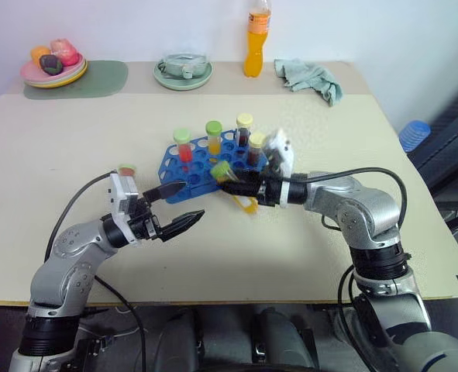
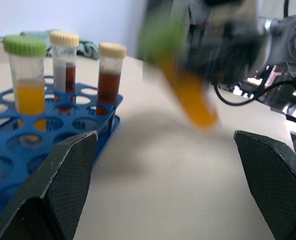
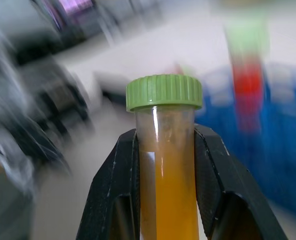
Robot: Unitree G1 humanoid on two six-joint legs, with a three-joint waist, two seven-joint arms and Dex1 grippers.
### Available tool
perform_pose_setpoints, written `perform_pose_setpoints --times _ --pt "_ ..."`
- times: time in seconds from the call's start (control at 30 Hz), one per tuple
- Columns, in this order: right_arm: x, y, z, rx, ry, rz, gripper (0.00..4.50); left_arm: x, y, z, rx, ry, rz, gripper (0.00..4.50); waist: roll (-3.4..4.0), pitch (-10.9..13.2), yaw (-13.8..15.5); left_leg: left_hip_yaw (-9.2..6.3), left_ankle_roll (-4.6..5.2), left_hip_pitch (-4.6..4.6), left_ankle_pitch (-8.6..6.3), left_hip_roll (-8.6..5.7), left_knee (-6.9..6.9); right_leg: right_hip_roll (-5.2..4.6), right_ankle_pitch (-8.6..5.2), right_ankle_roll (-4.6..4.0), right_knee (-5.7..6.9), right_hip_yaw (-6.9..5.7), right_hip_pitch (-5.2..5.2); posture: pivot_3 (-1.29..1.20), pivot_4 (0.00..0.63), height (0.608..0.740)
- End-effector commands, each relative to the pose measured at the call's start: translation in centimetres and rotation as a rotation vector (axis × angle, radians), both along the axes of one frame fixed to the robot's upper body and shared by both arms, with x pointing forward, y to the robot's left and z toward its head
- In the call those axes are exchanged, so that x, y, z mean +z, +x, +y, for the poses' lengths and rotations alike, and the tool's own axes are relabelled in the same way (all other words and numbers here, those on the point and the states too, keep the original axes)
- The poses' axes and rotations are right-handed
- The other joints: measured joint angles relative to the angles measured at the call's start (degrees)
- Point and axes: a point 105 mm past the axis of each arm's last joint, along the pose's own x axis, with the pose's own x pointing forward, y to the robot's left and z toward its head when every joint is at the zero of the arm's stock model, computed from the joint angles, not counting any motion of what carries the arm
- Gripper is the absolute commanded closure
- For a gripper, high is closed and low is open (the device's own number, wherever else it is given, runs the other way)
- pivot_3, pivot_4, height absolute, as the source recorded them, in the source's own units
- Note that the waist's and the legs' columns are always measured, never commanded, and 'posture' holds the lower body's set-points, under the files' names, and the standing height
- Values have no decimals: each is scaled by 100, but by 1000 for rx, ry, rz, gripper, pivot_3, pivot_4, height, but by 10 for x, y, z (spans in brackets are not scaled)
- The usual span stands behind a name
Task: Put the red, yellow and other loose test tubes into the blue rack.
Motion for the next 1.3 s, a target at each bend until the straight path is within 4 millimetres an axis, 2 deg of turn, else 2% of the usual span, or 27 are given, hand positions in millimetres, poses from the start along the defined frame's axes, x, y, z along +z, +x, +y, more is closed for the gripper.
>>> perform_pose_setpoints --times 0.03,0.1,0.17,0.37,0.8,1.17,1.3 --pt "29 -1 7 19 214 -177 3703 6 -3 10 33 -11 -31 0 2 1 -11 -1 0 0 0 0 0 0 0 0 0 -1 0 0 150 740" --pt "36 6 14 -32 319 -240 3703 6 -5 17 54 -24 -24 0 2 1 -45 0 -3 1 2 1 -1 1 0 0 2 -1 -2 0 150 740" --pt "34 14 21 -77 364 -279 3703 4 -6 23 74 -34 -21 0 3 2 -41 0 -35 2 20 3 -4 4 0 0 4 0 -4 0 150 740" --pt "25 37 34 -188 463 -324 3703 6 -12 40 135 -62 -27 0 4 3 -28 1 -36 0 21 0 -4 -1 0 0 2 -1 -3 0 150 740" --pt "1 77 31 -405 470 -356 3703 9 -25 61 209 -44 -50 0 9 5 -58 2 -40 3 23 2 -6 -1 0 -1 6 0 -3 0 150 740" --pt "-25 77 29 -399 410 -352 3703 7 -31 68 230 -28 -49 0 10 6 -55 1 -43 4 25 2 -7 -2 0 -1 9 0 -4 0 150 740" --pt "-34 83 23 -446 387 -324 3703 6 -31 67 227 -23 -51 0 10 6 -60 1 -43 4 25 2 -7 -2 0 -1 11 0 -4 0 150 740"
